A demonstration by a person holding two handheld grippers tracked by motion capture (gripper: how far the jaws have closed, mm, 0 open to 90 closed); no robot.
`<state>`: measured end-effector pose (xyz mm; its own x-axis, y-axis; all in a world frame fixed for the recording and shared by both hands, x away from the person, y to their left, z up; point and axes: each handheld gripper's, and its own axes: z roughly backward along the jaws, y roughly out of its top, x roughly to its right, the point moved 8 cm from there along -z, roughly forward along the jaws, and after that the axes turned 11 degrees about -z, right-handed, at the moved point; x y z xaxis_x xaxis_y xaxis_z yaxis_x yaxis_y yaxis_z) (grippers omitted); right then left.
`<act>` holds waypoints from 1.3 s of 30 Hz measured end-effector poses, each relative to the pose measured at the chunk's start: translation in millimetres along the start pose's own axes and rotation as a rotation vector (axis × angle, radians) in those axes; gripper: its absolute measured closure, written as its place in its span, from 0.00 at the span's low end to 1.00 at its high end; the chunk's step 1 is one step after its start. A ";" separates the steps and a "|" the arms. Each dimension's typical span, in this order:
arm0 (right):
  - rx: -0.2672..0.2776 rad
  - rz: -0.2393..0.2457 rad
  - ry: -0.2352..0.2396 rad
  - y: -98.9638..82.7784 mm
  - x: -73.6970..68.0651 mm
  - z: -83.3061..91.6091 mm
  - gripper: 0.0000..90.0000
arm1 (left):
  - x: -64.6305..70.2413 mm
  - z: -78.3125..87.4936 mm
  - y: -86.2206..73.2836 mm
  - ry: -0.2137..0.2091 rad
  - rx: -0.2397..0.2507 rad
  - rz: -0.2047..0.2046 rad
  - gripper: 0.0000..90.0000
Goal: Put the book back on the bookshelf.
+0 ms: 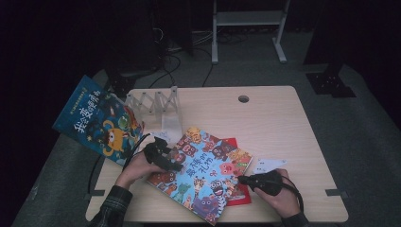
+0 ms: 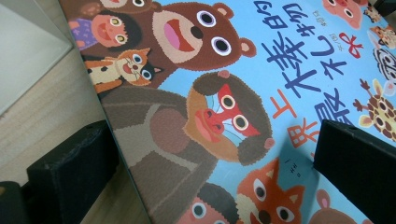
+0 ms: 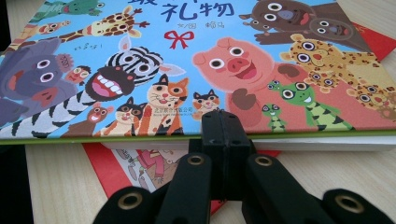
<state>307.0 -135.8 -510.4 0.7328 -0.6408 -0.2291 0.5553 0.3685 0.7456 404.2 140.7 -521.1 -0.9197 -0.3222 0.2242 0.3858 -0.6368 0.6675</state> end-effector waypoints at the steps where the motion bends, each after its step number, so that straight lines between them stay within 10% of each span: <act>1: 0.000 0.003 -0.001 0.2 -0.1 -0.6 0.99 | -0.2 -0.1 -0.2 -0.005 0.001 0.000 0.00; 39: -0.009 0.005 -0.011 4.4 -3.2 -7.1 0.99 | -2.2 15.6 15.0 -0.045 -0.017 -0.016 0.00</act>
<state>309.8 -127.3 -510.8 0.7316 -0.6459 -0.2183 0.5549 0.3781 0.7410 410.9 142.7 -500.5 -0.9278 -0.2808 0.2455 0.3721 -0.6533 0.6594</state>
